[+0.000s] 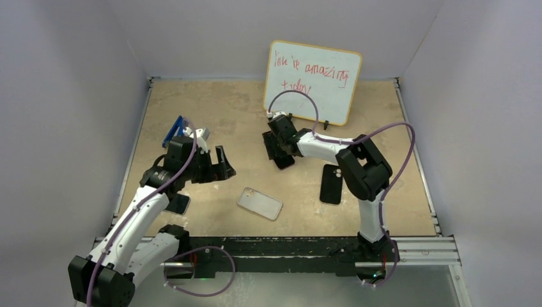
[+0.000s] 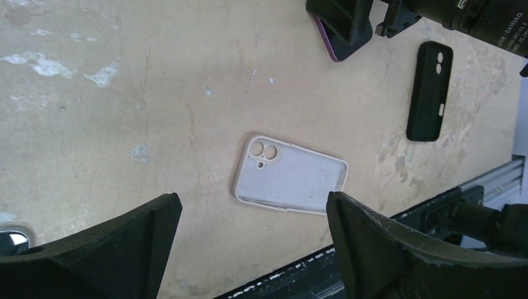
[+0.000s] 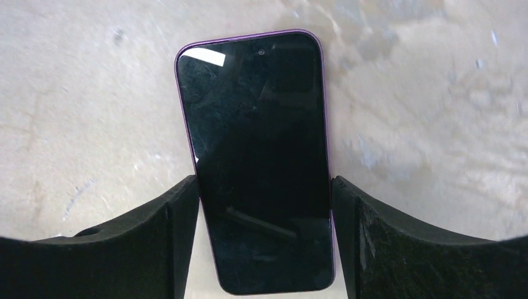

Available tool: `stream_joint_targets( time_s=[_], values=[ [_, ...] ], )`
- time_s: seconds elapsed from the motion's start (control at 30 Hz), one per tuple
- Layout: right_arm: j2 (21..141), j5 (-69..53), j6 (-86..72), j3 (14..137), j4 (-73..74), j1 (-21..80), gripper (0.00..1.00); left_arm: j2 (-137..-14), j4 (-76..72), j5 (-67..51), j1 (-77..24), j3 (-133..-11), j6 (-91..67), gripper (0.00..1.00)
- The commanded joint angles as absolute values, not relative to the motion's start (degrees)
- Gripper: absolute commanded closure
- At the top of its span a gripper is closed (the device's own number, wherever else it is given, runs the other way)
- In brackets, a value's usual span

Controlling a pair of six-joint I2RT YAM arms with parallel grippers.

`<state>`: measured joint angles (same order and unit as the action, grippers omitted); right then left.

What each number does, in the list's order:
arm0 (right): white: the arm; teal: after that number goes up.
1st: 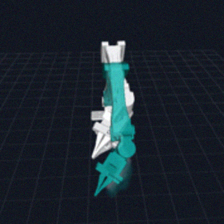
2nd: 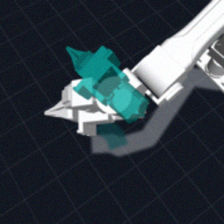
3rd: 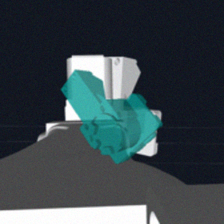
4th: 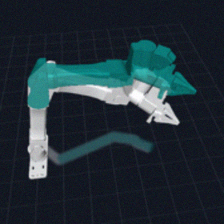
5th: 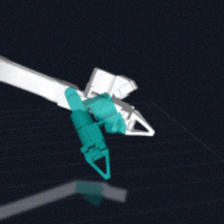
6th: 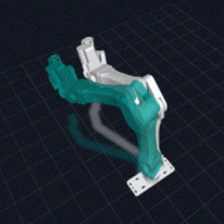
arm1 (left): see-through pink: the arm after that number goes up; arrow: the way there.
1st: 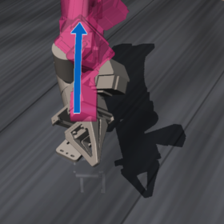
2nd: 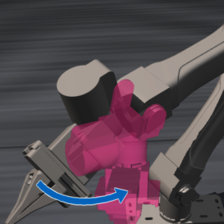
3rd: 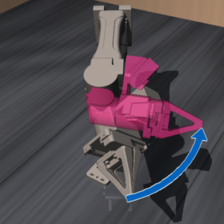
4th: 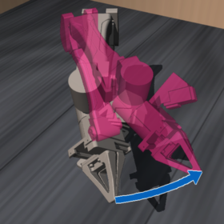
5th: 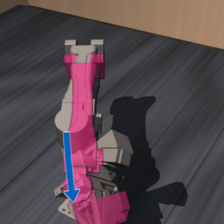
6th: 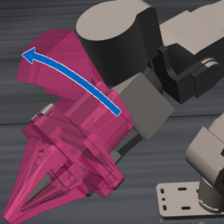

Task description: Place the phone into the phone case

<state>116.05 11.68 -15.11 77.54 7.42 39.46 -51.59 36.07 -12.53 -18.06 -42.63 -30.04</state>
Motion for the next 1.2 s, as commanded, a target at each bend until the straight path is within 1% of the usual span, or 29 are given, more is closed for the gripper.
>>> stream_joint_targets(
  time_s=[0.0,0.17,0.23,0.5,0.57,0.63,0.67,0.73,0.83,0.9,0.97,1.03,1.17],
  values=[
    [112.1,14.9,-22.1,72.1,14.6,39.4,0.43,-49.7,35.3,-18.9,-18.0,-40.1,-34.1,0.1],
    [107.9,14.7,-25.6,66.2,14.9,39.4,0.46,-51.6,30.6,-25.4,-18.1,-34.0,-40.1,0.18],
    [106.6,15.2,-26.6,64.7,15.5,39.4,0.47,-52.7,28.9,-25.7,-18.6,-32.3,-42.2,0.2],
    [101.5,14.9,-28.1,58.0,14.3,39.4,0.52,-57.6,24.6,-19.5,-25.3,-29.4,-48.2,0.23],
    [99.9,14.0,-28.4,56.4,13.8,39.4,0.53,-58.9,22.5,-18.2,-27.1,-28.6,-49.9,0.26],
    [98.0,13.1,-28.6,54.7,13.3,39.4,0.55,-60.4,20.7,-16.2,-28.8,-27.5,-50.7,0.32],
    [97.1,12.6,-28.6,53.9,13.0,39.4,0.55,-61.4,20.5,-14.5,-29.5,-27.5,-50.7,0.34],
    [95.2,11.5,-28.2,52.2,12.2,39.4,0.57,-64.2,19.6,-12.7,-29.9,-27.2,-49.9,0.35],
    [93.4,9.9,-28.1,50.7,11.9,39.4,0.58,-67.8,17.1,-13.6,-30.0,-27.1,-49.4,0.37],
    [92.7,10.2,-28.1,49.8,11.9,39.5,0.58,-69.2,14.6,-14.0,-30.1,-26.5,-49.9,0.41],
    [91.4,10.3,-29.2,47.7,10.7,39.4,0.59,-69.8,10.4,-14.4,-30.3,-25.4,-50.5,0.49],
    [90.3,9.2,-29.9,46.0,9.8,39.5,0.59,-70.5,8.4,-13.9,-30.3,-25.7,-50.4,0.56],
    [87.5,10.0,-30.2,44.3,9.9,39.5,0.59,-73.2,8.6,-11.5,-30.3,-29.8,-47.3,0.62]
  ],
)
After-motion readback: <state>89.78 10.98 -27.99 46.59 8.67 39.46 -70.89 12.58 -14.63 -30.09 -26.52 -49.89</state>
